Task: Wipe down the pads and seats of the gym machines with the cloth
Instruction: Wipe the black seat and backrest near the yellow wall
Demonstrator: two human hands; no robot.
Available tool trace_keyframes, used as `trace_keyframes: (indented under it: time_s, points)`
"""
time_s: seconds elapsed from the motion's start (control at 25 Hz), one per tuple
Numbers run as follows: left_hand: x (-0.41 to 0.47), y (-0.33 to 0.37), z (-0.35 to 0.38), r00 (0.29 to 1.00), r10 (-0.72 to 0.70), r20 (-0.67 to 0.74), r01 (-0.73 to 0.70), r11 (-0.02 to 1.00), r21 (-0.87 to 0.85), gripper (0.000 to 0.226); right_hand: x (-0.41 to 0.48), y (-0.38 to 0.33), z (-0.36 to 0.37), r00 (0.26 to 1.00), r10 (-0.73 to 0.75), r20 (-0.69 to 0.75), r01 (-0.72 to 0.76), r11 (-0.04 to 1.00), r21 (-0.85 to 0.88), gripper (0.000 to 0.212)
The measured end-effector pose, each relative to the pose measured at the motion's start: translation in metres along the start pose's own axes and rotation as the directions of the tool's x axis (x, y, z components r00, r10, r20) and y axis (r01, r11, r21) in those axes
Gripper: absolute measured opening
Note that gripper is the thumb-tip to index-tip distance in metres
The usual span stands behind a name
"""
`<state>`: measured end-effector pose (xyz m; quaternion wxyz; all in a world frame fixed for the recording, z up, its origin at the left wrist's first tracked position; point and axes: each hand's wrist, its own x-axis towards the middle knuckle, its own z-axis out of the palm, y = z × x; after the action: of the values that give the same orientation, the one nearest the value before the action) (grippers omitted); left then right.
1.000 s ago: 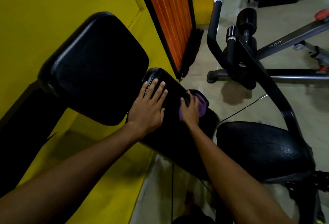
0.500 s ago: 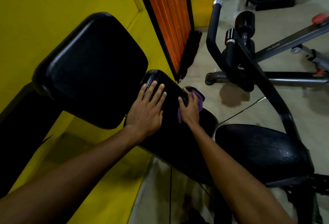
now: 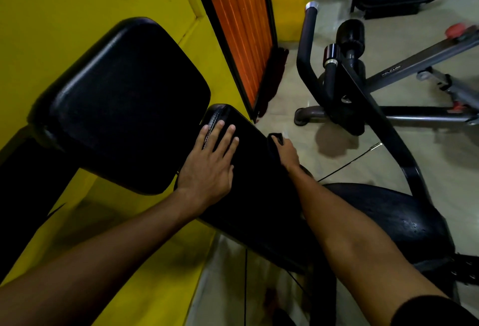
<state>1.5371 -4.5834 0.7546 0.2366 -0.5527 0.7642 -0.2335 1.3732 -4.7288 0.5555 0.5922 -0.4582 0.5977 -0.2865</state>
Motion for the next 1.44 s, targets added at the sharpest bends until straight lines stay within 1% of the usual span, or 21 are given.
trace_keyframes:
  time_s: [0.08,0.12,0.2,0.28,0.36,0.44,0.48,0.56,0.6,0.64,0.68,0.72,0.8,0.88,0.92,1.04,1.08,1.2,1.24,1.32,1.44]
  points:
    - [0.0,0.001,-0.001,1.0,0.004,0.013,-0.004,1.0,0.002,0.065,-0.008,-0.005,0.009,0.992,0.082,-0.095,-0.079,0.996,0.035,0.054]
    - [0.0,0.001,-0.001,1.0,0.001,0.013,-0.001,1.0,0.007,0.066,-0.016,-0.013,0.021,0.982,0.072,-0.174,-0.066,0.997,0.04,0.055]
    - [0.0,0.002,0.001,1.0,-0.007,0.005,0.007,0.999,0.032,0.066,-0.046,-0.028,0.05,0.947,-0.082,-0.311,0.095,0.995,0.026,0.055]
    - [0.001,0.003,0.0,1.0,-0.007,0.001,0.007,1.0,0.026,0.066,-0.084,-0.024,0.077,0.888,-0.237,-0.394,0.267,0.963,0.023,0.054]
    - [-0.001,0.003,-0.003,1.0,-0.003,0.016,0.002,1.0,0.012,0.066,-0.117,0.007,0.095,0.866,-0.335,-0.371,0.37,0.929,0.023,0.053]
    - [-0.002,0.002,-0.006,0.998,0.042,0.037,-0.043,0.999,0.033,0.065,-0.126,0.047,0.095,0.877,-0.33,-0.348,0.357,0.934,0.012,0.052]
    - [-0.003,0.003,-0.008,0.996,0.082,0.042,-0.085,0.995,0.053,0.064,-0.117,0.059,0.088,0.9,-0.262,-0.35,0.296,0.954,0.048,0.051]
    - [-0.006,0.006,-0.012,0.987,0.154,0.05,-0.159,0.981,0.108,0.061,-0.089,0.066,0.068,0.946,-0.017,-0.324,0.068,0.987,0.148,0.054]
    - [-0.008,0.009,-0.013,0.986,0.16,0.054,-0.166,0.978,0.128,0.06,-0.075,0.061,0.057,0.952,0.087,-0.293,-0.031,0.981,0.19,0.057]
    - [-0.009,0.011,-0.014,0.987,0.148,0.058,-0.155,0.979,0.132,0.06,-0.066,0.049,0.051,0.956,0.14,-0.259,-0.085,0.973,0.213,0.062]
    - [-0.012,0.013,-0.013,0.989,0.131,0.063,-0.137,0.984,0.117,0.061,-0.067,0.033,0.05,0.963,0.128,-0.239,-0.072,0.97,0.231,0.065]
    - [-0.017,0.017,-0.012,0.99,0.121,0.073,-0.128,0.986,0.104,0.062,-0.075,0.017,0.055,0.971,0.06,-0.233,-0.001,0.97,0.245,0.067]
    - [-0.032,0.029,-0.005,0.982,0.159,0.103,-0.171,0.978,0.12,0.064,-0.108,0.006,0.073,0.963,-0.151,-0.225,0.207,0.946,0.251,0.067]
    - [-0.044,0.039,0.003,0.969,0.211,0.129,-0.23,0.962,0.151,0.064,-0.149,0.034,0.094,0.933,-0.3,-0.199,0.338,0.92,0.199,0.067]
    - [-0.047,0.041,0.008,0.967,0.224,0.119,-0.242,0.957,0.161,0.064,-0.165,0.056,0.102,0.931,-0.322,-0.171,0.349,0.923,0.162,0.066]
    - [-0.044,0.042,0.016,0.971,0.223,0.089,-0.237,0.949,0.208,0.066,-0.166,0.114,0.102,0.946,-0.277,-0.17,0.293,0.952,0.083,0.06]
    - [-0.043,0.042,0.018,0.972,0.223,0.081,-0.235,0.946,0.225,0.066,-0.152,0.123,0.095,0.958,-0.22,-0.183,0.238,0.968,0.086,0.056]
    - [-0.041,0.047,0.021,0.97,0.231,0.076,-0.243,0.938,0.246,0.067,-0.109,0.113,0.069,0.984,-0.002,-0.176,0.035,0.983,0.182,0.05]
    - [-0.041,0.048,0.021,0.97,0.229,0.078,-0.241,0.937,0.252,0.067,-0.106,0.1,0.067,0.987,0.007,-0.161,0.025,0.98,0.198,0.052]
    - [-0.04,0.049,0.023,0.971,0.229,0.075,-0.24,0.936,0.257,0.066,-0.128,0.072,0.076,0.978,-0.162,-0.131,0.184,0.966,0.181,0.058]
    - [-0.039,0.049,0.026,0.972,0.223,0.07,-0.233,0.936,0.265,0.066,-0.182,0.077,0.093,0.898,-0.436,-0.06,0.44,0.894,0.084,0.052]
